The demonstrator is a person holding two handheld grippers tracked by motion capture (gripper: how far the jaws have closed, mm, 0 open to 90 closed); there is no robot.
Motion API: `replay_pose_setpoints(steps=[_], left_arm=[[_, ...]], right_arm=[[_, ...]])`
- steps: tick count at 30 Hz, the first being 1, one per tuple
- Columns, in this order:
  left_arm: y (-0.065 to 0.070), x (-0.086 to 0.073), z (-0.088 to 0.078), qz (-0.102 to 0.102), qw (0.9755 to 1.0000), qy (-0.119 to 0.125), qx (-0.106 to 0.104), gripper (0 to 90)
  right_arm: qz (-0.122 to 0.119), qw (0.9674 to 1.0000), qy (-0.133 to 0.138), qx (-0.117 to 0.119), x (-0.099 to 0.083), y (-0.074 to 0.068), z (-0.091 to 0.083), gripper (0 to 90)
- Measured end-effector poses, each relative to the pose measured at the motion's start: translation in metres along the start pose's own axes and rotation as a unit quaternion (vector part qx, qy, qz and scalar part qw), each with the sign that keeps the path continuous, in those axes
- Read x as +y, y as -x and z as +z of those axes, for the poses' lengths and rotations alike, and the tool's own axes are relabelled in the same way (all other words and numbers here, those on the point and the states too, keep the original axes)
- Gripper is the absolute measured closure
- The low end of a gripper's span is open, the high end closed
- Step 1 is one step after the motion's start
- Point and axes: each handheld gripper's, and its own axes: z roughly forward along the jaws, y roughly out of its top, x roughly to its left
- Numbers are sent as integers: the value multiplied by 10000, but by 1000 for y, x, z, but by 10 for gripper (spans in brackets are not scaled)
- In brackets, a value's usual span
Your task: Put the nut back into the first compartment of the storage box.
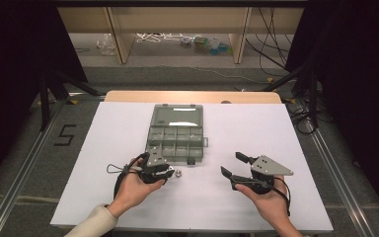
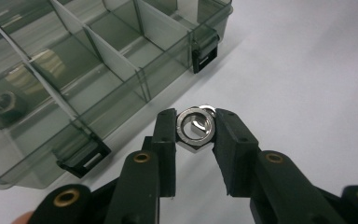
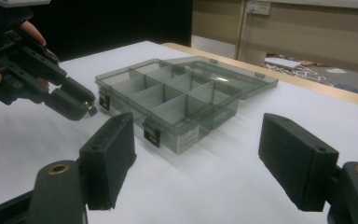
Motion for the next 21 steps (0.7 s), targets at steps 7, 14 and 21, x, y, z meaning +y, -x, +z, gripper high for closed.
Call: replay_pose_setpoints(steps=[7,14,21], left_arm=[[-7,4,-7,-75,9998,123,107,704],[-16,7,-14,-77,9997,141,155,704],[-27,14,-20,-251,9985,366,317,703]], right_arm=[[50,9999,82,36,0,-1,1,278],[-86,9999,58,-39,0,0,1,278],[-68,9999,156,-20,0,0,2,277]])
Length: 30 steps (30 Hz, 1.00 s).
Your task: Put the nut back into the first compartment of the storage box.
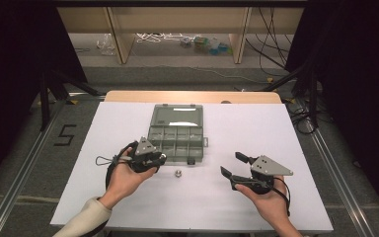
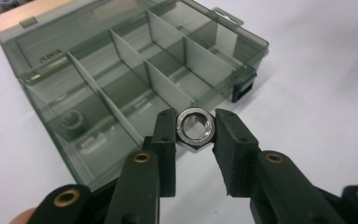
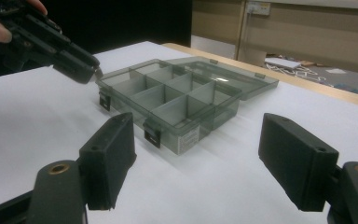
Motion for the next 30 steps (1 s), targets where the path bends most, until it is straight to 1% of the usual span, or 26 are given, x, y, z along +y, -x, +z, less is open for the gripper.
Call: replay_pose_setpoints(steps=[1,3,4,5,6,7,8,9,11,13,15,16,17,18,19,21,22,23,24,25,26,27,28,29,30], left_arm=[[-2,2,0,-19,10000,14,-1,703],[-4,5,-1,9,10000,27,42,703],[-5,6,-2,-19,10000,31,52,703],[-6,8,-1,-3,10000,69,65,704],[-7,9,-2,-36,9999,52,82,704],[-8,11,-2,3,9999,46,94,704],[-9,12,-2,-29,9999,40,107,703],[-10,13,-1,-30,9999,58,114,704],[-12,16,0,-71,9998,58,153,704],[-14,18,1,-91,9998,87,154,704],[-16,20,2,-97,9997,79,194,704],[-17,21,2,-63,9998,60,188,703],[-18,22,2,-92,9997,41,202,703],[-19,23,3,-78,9997,78,233,704],[-21,24,3,-65,9997,52,226,703],[-24,26,4,-132,9995,67,276,703],[-27,27,4,-110,9995,27,289,704],[-28,28,5,-146,9994,61,324,703],[-30,29,6,-151,9994,42,324,704],[-31,30,7,-191,9992,63,336,704],[-33,30,7,-147,9993,10,343,703],[-33,32,8,-220,9989,55,402,704],[-35,33,9,-197,9991,53,375,704],[-34,33,10,-275,9988,87,402,703],[-35,35,10,-254,9987,91,421,703]], right_arm=[[-13,10000,-70,-36,0,0,-1,277],[-5,10000,-62,4,0,0,-1,278],[-5,10000,-42,-2,0,0,-1,277],[1,10000,-43,16,0,0,-1,277],[-2,10000,-70,4,0,0,-1,277],[4,10000,-48,24,0,0,-1,277],[12,10000,-36,8,0,0,-1,276],[138,9999,-61,66,0,-1,0,276],[117,9999,-95,27,0,-1,-1,276],[137,9999,-62,67,0,-1,-1,276],[97,9998,-161,20,1,-1,-3,276],[100,9999,-111,11,1,-1,-2,276],[96,9999,-112,0,1,-1,-2,276],[129,9999,-45,62,0,-1,-1,276],[126,9999,-43,63,0,-1,-1,276],[127,9999,-50,61,0,-1,-1,276],[130,9999,-63,56,0,-1,-1,276],[126,9999,-80,40,0,-1,-1,276],[92,9999,-111,4,1,-1,-2,276],[126,9999,-44,64,0,-1,-1,276],[127,9999,-47,63,0,-1,-1,276],[134,9999,-64,63,0,-1,-1,276],[133,9999,-65,65,0,-1,-1,276],[135,9999,-62,66,0,-1,-1,276],[126,9999,-39,74,0,-1,-1,276]])
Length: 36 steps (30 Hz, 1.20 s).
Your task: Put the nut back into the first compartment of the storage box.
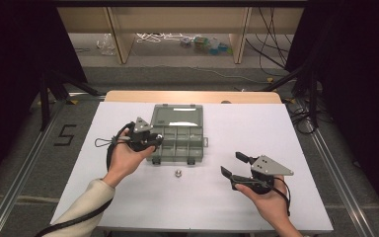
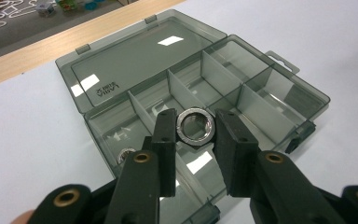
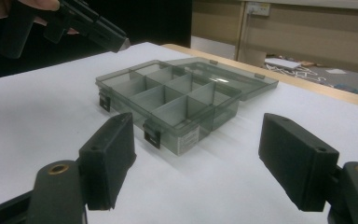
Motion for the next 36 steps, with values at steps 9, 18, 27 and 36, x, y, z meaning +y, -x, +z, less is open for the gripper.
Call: replay_pose_setpoints(steps=[9,18,27,36], left_arm=[[-7,7,6,41,9999,-94,73,703],[-17,12,18,-129,9996,-90,223,703],[-28,14,31,-63,9991,-254,324,703],[-35,13,44,-186,9984,-355,405,703]], right_arm=[[-46,9999,-70,-86,1,1,-2,276],[-130,9998,0,-115,1,2,-1,276],[-31,10000,-70,-42,1,1,-2,276],[-29,10000,-73,-51,1,2,-2,276]])
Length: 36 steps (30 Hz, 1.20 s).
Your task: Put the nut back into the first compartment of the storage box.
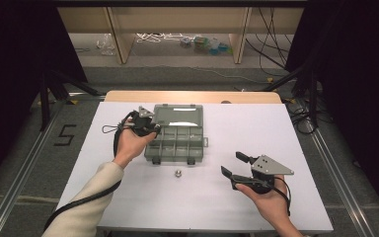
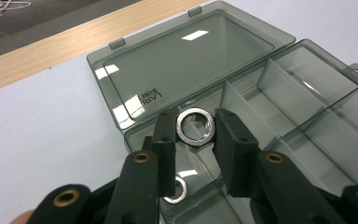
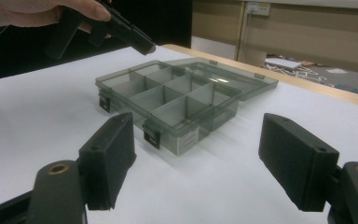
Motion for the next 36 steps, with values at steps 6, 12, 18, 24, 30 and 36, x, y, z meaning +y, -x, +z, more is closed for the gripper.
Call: replay_pose_setpoints(steps=[6,12,18,24,30,36], left_arm=[[-3,-3,8,9,10000,5,18,702],[-4,-6,13,-36,10000,-74,30,703],[-4,-8,18,-60,10000,-72,11,702],[-5,-10,21,-119,9999,-101,65,702],[-5,-10,23,-114,9998,-118,59,702],[-6,-11,26,-178,9997,-118,121,702]], right_arm=[[-83,9999,97,-2,0,1,1,276],[-3,10000,-1,11,0,0,0,276],[-85,9999,93,4,-1,1,1,276],[43,10000,21,42,-1,0,1,275],[-88,9999,96,-8,-1,1,1,275],[-88,9999,93,11,-1,1,1,275]])
